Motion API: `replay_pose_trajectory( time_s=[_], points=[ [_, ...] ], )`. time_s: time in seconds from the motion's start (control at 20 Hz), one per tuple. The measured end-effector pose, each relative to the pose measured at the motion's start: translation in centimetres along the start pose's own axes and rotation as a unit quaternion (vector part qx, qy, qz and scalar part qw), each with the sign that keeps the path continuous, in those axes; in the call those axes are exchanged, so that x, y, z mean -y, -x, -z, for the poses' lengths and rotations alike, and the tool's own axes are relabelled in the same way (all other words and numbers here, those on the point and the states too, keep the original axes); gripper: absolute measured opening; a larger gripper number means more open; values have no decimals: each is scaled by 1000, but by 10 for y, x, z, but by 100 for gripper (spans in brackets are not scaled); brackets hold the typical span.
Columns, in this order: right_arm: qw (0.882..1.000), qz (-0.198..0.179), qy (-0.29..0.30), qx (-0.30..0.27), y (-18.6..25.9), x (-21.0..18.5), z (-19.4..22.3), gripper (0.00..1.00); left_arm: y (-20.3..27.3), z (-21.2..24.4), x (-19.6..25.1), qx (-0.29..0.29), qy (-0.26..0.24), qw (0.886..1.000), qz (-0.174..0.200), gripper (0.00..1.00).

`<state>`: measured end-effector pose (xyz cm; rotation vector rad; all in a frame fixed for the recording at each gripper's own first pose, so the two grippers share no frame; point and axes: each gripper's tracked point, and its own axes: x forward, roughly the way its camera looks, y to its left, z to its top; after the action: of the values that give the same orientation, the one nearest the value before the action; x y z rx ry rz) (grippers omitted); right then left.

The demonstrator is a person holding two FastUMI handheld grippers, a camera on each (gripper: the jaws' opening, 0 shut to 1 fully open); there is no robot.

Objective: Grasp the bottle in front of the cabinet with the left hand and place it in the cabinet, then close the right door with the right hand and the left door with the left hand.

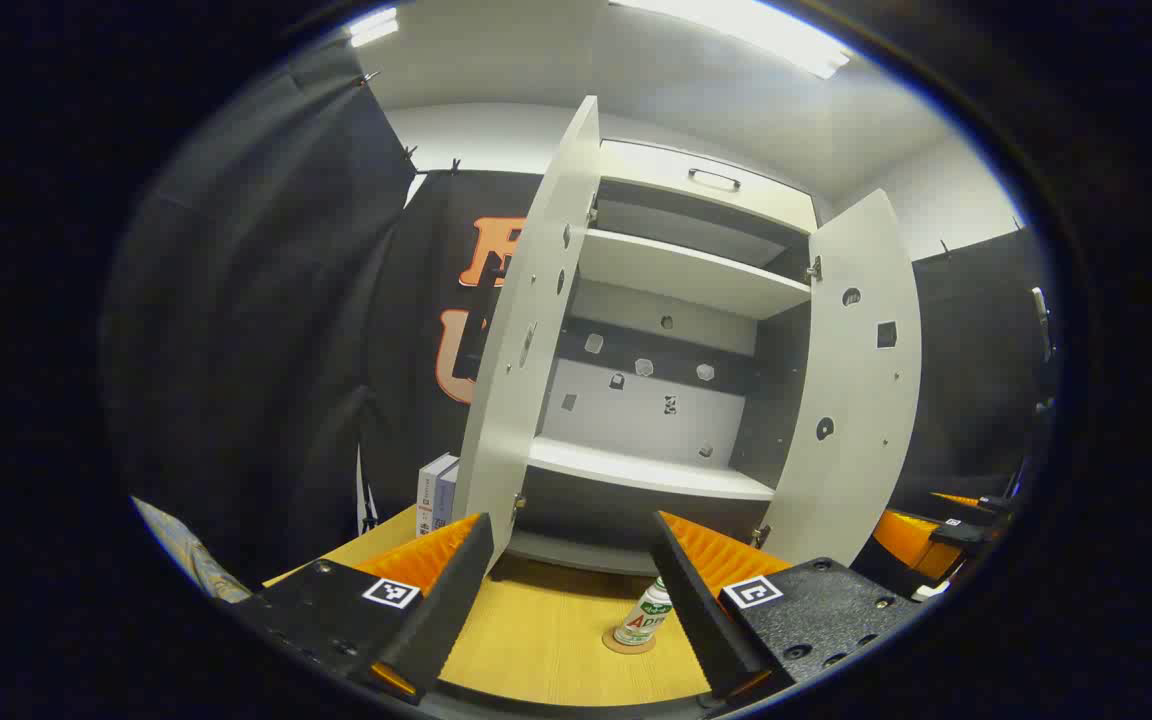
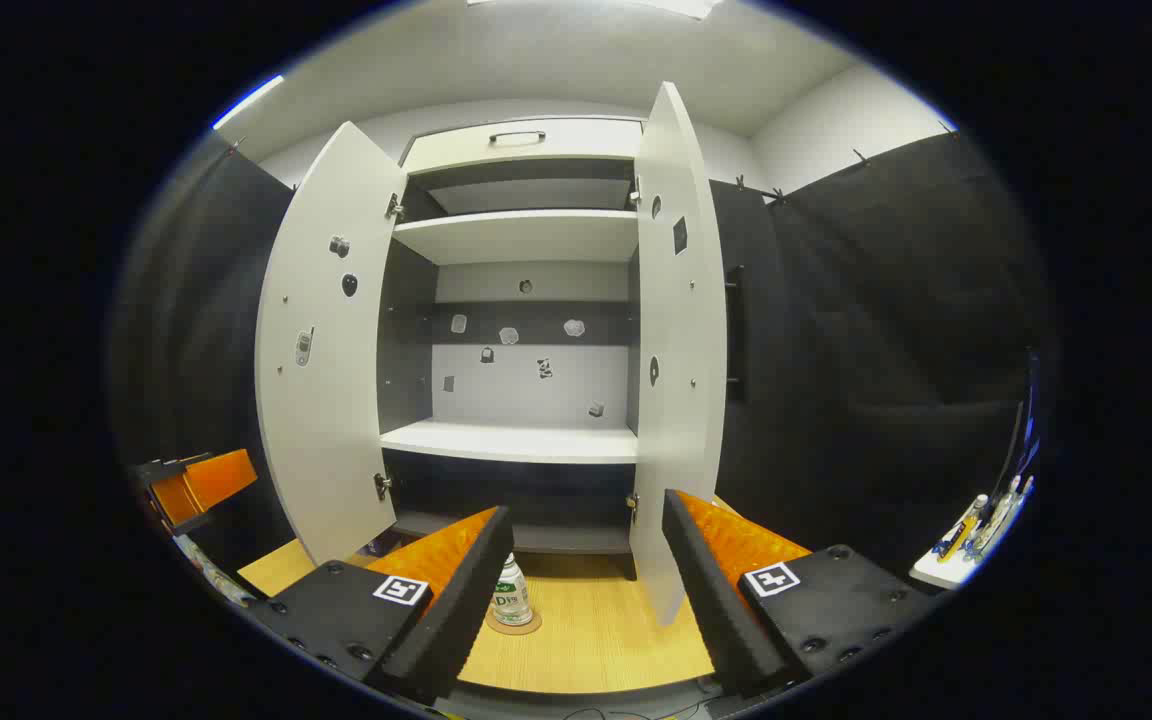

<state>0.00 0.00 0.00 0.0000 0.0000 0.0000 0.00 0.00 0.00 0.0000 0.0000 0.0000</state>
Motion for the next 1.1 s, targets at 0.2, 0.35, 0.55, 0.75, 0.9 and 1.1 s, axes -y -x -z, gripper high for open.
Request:
replay_pose_trajectory(
  time_s=[0.2,0.35,0.55,0.75,0.9,1.1],
  points=[
    [1000,-13,-3,21,-13,20,-11,99,-5,-9,19,-1,-14,1000,-7,95],
    [999,-14,-12,32,-18,33,-12,98,-1,-13,25,0,-34,999,-23,95],
    [1000,-11,-6,25,-17,51,-11,98,1,-10,36,-3,-14,999,-28,95],
    [1000,14,2,28,-14,63,-12,98,-6,-2,39,-15,-17,1000,-19,95],
    [999,22,4,28,-12,65,-13,98,-12,-9,39,-2,-26,1000,-15,95],
    [999,45,1,22,-13,70,-6,98,-25,-9,53,1,-33,999,16,95]
  ],
)
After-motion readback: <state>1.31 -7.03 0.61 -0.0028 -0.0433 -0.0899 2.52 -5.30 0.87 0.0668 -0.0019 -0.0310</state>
